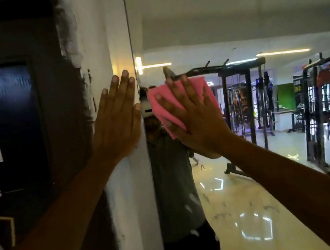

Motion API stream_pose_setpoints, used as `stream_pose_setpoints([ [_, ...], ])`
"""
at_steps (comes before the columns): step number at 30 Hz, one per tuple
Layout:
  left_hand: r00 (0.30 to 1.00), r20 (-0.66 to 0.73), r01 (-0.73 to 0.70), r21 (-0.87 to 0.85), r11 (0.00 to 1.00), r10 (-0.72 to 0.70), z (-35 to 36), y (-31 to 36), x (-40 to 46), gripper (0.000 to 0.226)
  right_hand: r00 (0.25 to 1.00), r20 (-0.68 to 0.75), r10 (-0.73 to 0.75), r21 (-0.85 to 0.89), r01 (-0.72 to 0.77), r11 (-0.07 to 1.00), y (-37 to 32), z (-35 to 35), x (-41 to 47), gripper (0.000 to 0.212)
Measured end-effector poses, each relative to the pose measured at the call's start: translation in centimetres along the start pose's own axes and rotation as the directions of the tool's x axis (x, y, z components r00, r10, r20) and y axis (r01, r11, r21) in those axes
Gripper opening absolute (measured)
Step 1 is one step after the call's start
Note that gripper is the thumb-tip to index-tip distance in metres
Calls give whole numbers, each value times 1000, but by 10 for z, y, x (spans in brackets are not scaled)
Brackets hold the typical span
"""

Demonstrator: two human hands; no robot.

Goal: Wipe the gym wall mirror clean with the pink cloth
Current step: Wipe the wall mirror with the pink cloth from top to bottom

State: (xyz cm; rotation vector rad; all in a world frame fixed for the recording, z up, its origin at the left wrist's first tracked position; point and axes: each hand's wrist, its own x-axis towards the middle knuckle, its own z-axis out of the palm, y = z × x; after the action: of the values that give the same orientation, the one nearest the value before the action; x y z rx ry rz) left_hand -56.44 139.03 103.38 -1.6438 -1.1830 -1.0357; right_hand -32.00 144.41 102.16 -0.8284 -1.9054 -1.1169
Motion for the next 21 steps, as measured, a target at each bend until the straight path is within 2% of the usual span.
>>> stream_pose_setpoints([
  [1, 1000, 14, -11, -3, 1000, 11, 1, 0, -6, 63, 1000, 24, -4, 11, 4, 1000, 3, 3, -27, 77],
  [3, 999, 24, -24, -29, 999, 25, 5, -1, -20, 63, 996, 10, 85, -4, -85, 996, 13, 6, -49, 78],
  [5, 1000, 8, -27, -61, 998, 27, 8, 4, -28, 62, 960, -41, 278, 0, -279, 960, 10, 6, -27, 79],
  [7, 1000, 8, -19, -74, 997, 20, 8, 7, -31, 61, 929, -74, 363, 50, -360, 932, -21, 5, -1, 76],
  [9, 1000, 26, -10, -59, 998, 12, 7, 6, -35, 61, 960, -55, 274, 81, -269, 960, -59, 15, -9, 73],
  [12, 996, 81, -40, -27, 999, 42, 5, 0, -52, 62, 989, 79, 123, 46, -127, 991, -67, 28, -92, 72],
  [15, 993, 113, -42, 13, 999, 40, 8, -4, -72, 64, 961, 150, 233, 25, -239, 971, -47, 28, -135, 73],
  [18, 994, 101, 47, -58, 997, -41, 13, 16, -80, 63, 916, 170, 363, 132, -386, 913, -56, 30, -112, 74],
  [21, 989, 96, 124, -130, 984, -112, 15, 39, -98, 62, 938, 184, 294, 321, -340, 884, -70, 27, -111, 67],
])
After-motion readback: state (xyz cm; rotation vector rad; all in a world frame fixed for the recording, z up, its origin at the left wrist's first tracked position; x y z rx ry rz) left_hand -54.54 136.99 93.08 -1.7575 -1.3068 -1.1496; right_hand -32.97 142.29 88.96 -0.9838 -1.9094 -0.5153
